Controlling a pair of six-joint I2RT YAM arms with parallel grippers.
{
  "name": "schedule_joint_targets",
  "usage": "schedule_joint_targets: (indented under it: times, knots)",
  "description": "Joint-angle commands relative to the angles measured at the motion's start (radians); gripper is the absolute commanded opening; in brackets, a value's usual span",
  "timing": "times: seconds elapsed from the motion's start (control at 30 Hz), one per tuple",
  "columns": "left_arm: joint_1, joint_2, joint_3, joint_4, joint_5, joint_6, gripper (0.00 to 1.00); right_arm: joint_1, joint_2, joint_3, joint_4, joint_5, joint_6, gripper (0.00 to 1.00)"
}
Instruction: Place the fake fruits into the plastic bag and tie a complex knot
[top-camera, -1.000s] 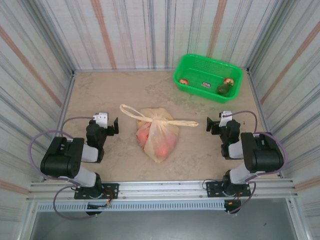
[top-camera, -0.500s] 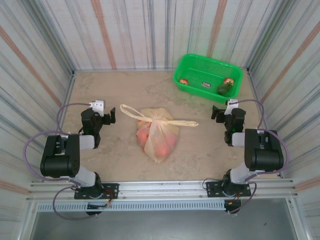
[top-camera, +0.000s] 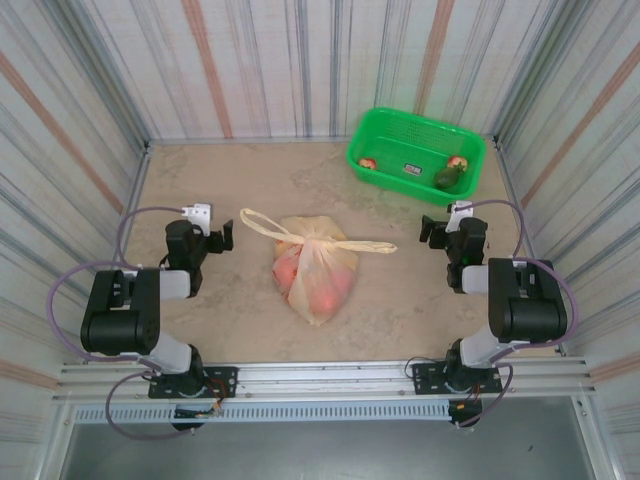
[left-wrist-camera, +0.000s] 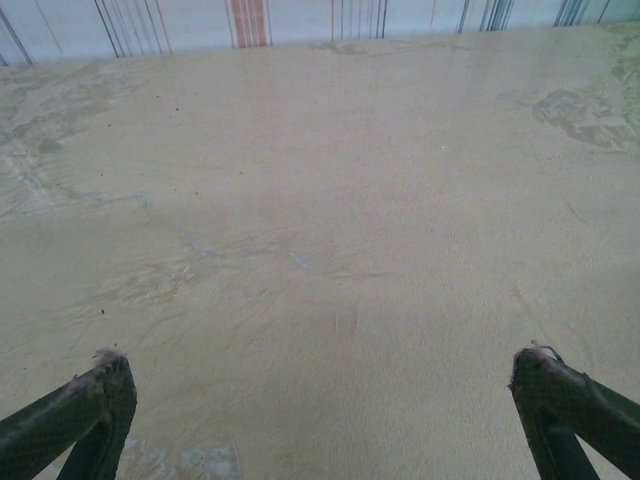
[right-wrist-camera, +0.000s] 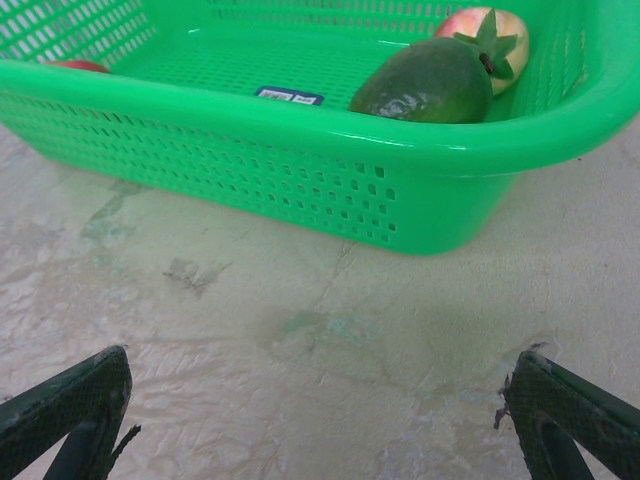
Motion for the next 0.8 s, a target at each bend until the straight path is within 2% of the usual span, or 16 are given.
schedule_joint_targets:
  times: [0.0,0.77]
  knots:
    - [-0.008,-0.001,-0.004,0.004,-0.017,-0.006,0.99,-0.004,-0.006,-0.01,-0.011,0.002,0.013,0.99]
    - [-0.034,0.0,-0.003,0.002,-0.066,0.01,0.99,-0.004,-0.007,-0.01,-0.011,0.002,0.013,0.99]
